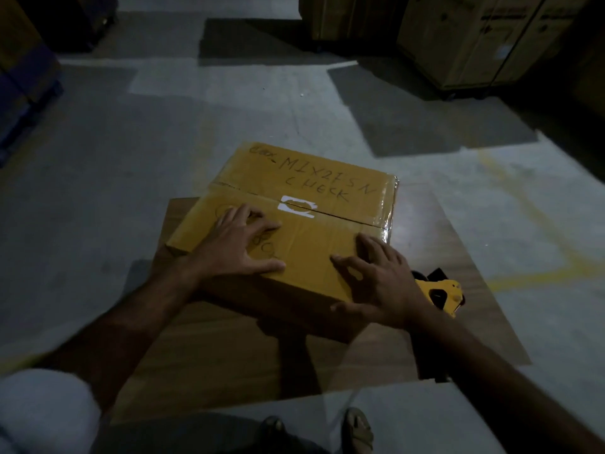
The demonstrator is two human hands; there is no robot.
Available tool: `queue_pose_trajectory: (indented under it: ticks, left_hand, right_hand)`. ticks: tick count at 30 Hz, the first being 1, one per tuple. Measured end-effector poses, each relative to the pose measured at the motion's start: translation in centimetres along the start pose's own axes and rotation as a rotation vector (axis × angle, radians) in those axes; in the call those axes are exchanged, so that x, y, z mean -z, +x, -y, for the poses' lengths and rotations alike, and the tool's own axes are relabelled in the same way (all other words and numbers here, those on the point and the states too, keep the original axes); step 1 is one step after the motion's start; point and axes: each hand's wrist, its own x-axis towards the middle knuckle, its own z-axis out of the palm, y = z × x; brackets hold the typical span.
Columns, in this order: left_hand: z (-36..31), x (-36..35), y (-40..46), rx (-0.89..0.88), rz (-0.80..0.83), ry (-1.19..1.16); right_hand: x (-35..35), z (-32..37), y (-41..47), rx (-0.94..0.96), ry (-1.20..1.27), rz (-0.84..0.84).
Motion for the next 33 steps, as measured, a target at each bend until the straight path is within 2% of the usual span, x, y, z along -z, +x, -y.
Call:
queue_pose_trajectory:
  ticks: [5, 8, 11, 13, 16, 18, 20, 24, 27, 29, 33]
  left_hand:
    - [-1.7, -2.0, -2.7, -0.138, 0.074, 0.186]
    - [-4.5, -2.3, -3.7, -0.216, 0.145, 0.251]
    - [-5.7, -1.3, -4.2, -0.329, 0.275, 0.125]
    - [-4.7, 0.3, -4.4, -0.375, 0.387, 0.092]
    - [-2.7, 2.1, -4.4, -0.381, 0.482, 0.275]
    - [-2.2, 1.9, -4.2, -0.408, 0.411, 0.381]
    - [-2.3, 1.4, -3.8, -0.454, 0.341, 0.447]
    - [-2.8, 0.8, -2.7, -0.576, 0.259, 0.501]
    - [-4.7, -1.3, -2.2, -0.663, 0.077, 0.458]
    - [-7.3, -3.4, -1.9, -0.576, -0.006, 0.365]
    - [-13.2, -6.9, -0.3, -0.234, -0.130, 0.303]
  right_hand:
    - [4.2, -5.2, 1.3, 0.122, -0.050, 0.117]
    - [6.8, -7.1, 2.0, -0.002, -0.236, 0.118]
    - [6.8, -5.5, 2.2, -0.172, -0.306, -0.033]
    - [4.9, -2.4, 1.8, -0.294, -0.186, -0.185]
    - [0.9, 3.0, 0.6, -0.497, 0.251, -0.325]
    - [-1.2, 5.4, -0.4, -0.536, 0.506, -0.350]
    - [-2.3, 6.3, -1.0, -0.508, 0.645, -0.385]
    - [-1.1, 4.5, -0.1, -0.479, 0.771, -0.389]
    - [0.6, 2.0, 2.1, -0.429, 0.719, -0.324]
    - [1.4, 0.6, 3.3, -0.373, 0.691, -0.291]
    - [2.2, -1.2, 4.7, -0.334, 0.632, -0.286]
